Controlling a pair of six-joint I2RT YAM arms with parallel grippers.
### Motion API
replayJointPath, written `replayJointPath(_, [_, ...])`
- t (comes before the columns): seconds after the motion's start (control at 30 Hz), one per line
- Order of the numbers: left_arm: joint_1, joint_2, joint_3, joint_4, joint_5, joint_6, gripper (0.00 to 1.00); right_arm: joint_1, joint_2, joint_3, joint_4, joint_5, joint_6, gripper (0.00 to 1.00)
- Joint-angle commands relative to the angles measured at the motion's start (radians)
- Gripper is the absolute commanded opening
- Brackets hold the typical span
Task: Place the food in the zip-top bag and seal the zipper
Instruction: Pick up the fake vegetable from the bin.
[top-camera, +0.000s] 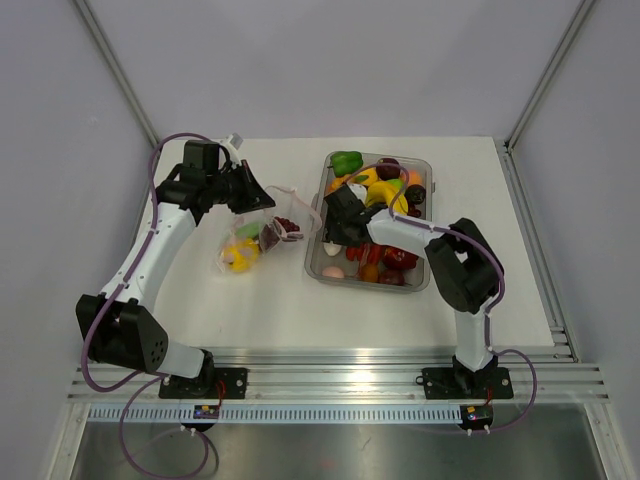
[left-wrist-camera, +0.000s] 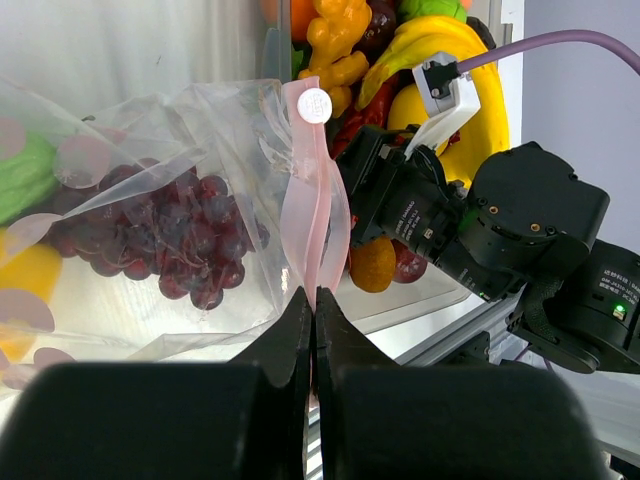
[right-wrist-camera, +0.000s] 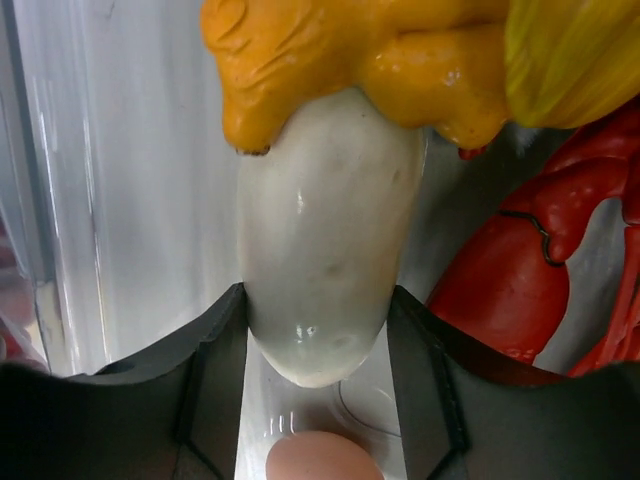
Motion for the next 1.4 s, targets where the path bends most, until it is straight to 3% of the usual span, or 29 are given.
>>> replayJointPath(0.0, [0.005, -0.042, 0.009, 0.037, 0.038, 0.007, 0.00, -0.014, -0.013, 0.015, 0.028, 0.050, 0.003, 0.53])
replayJointPath(0.07, [0.005, -0.048, 0.002, 0.033, 0.034, 0.013, 0.00, -0.014, -0.067, -0.009, 0.026, 0.054, -0.008, 0.43])
replayJointPath(0.2, [0.009, -0.043, 0.024, 0.010, 0.026, 0.038, 0.00, -0.014, -0.177, -0.045, -0.008, 0.019, -0.051, 0.33])
replayJointPath(0.57, [0.009, 0.000, 0.045, 0.011, 0.064, 0.043, 0.00, -0.011, -0.489, -0.074, -0.104, -0.105, -0.157, 0.25])
replayJointPath(0.97, [0.009, -0.003, 0.048, 0.008, 0.083, 0.056, 0.00, 0.038, -0.406, 0.179, -0.239, -0.407, -0.275, 0.25])
replayJointPath(1.13, [0.009, 0.006, 0.056, 0.002, 0.100, 0.096, 0.00, 0.038, -0.383, 0.256, -0.386, -0.524, -0.393, 0.27])
replayJointPath(1.37, [0.008, 0.023, 0.090, -0.025, 0.176, 0.174, 0.00, 0.038, -0.385, 0.250, -0.492, -0.610, -0.479, 0.27])
